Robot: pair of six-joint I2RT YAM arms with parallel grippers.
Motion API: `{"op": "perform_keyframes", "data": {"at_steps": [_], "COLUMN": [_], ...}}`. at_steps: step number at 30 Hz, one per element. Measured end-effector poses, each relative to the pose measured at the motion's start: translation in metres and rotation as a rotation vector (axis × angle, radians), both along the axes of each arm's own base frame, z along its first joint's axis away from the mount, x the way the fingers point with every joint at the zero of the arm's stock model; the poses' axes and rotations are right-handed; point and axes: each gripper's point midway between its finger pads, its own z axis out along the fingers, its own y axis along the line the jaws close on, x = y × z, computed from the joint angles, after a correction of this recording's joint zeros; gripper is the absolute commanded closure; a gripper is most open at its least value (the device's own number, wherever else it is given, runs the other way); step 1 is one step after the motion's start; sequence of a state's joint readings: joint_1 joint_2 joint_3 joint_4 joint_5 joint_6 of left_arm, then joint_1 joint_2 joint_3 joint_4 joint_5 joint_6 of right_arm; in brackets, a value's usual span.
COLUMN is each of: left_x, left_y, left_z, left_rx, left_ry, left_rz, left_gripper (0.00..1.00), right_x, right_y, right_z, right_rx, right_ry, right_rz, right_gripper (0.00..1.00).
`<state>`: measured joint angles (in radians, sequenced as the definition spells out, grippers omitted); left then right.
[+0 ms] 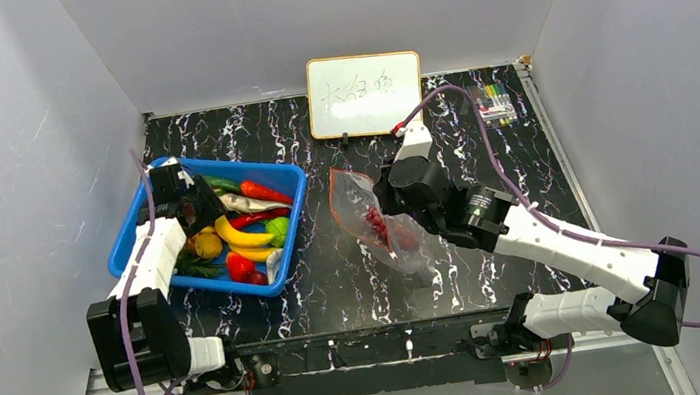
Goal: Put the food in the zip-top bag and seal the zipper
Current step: Pick up the fake fruit from the bin.
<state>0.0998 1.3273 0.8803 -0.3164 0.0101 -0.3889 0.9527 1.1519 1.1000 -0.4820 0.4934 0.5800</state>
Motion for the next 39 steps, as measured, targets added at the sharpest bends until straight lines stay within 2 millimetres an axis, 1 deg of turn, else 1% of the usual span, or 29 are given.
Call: {"op": "perform_keyframes", "data": {"at_steps": [3, 7, 9, 12, 13, 15, 18, 21, 24, 27, 31, 33, 34, 35, 39], "left_x": [0.004, 0.008, 0.008, 0.007, 0.008, 0.009, 0.011, 0.008, 0.004, -0.001, -0.007, -0.009, -0.009, -0.009, -0.011], "left_y": [0.001, -0.001, -0.003, -0.005, -0.005, -0.005, -0.005, -0.005, -0.006, -0.007, -0.006, -0.006, -0.005, -0.005, -0.012], "left_z": [-0.005, -0.019, -0.027, -0.03, -0.029, -0.03, -0.033, -0.034, -0.03, -0.015, 0.027, 0.048, 0.061, 0.07, 0.108], "left_rx": [0.006, -0.005, -0.014, -0.022, -0.025, -0.026, -0.025, -0.024, -0.023, -0.02, 0.001, 0.012, 0.02, 0.023, 0.007], "left_ry": [0.009, 0.047, 0.07, 0.078, 0.076, 0.083, 0.098, 0.109, 0.111, 0.085, -0.027, -0.079, -0.114, -0.135, -0.226], "left_rz": [-0.014, -0.037, -0.047, -0.056, -0.06, -0.064, -0.071, -0.076, -0.083, -0.085, -0.08, -0.077, -0.075, -0.075, -0.097], "left_gripper": [0.49, 0.54, 0.55, 0.57, 0.61, 0.73, 0.83, 0.92, 0.97, 0.99, 1.0, 1.0, 1.0, 1.0, 1.0], "right_x": [0.0, -0.001, -0.001, -0.001, -0.002, -0.002, -0.002, -0.003, -0.004, -0.006, -0.007, -0.007, -0.008, -0.009, -0.009], "right_y": [0.001, 0.003, 0.003, 0.004, 0.004, 0.004, 0.003, 0.002, 0.001, -0.001, -0.001, 0.0, 0.0, 0.001, 0.003], "right_z": [0.0, 0.0, 0.001, 0.001, 0.001, 0.001, 0.003, 0.006, 0.01, 0.015, 0.017, 0.016, 0.014, 0.013, 0.013], "right_rx": [0.003, 0.01, 0.012, 0.014, 0.015, 0.016, 0.02, 0.027, 0.04, 0.054, 0.076, 0.091, 0.099, 0.102, 0.13], "right_ry": [0.0, 0.0, 0.0, 0.001, 0.002, 0.001, -0.001, -0.006, -0.011, -0.02, -0.016, -0.009, -0.003, 0.001, 0.007], "right_rz": [0.005, 0.013, 0.015, 0.018, 0.019, 0.02, 0.02, 0.019, 0.017, 0.017, 0.01, 0.009, 0.008, 0.009, 0.001], "right_gripper": [1.0, 1.0, 1.0, 1.0, 1.0, 1.0, 1.0, 1.0, 1.0, 1.0, 1.0, 1.0, 1.0, 1.0, 1.0]}}
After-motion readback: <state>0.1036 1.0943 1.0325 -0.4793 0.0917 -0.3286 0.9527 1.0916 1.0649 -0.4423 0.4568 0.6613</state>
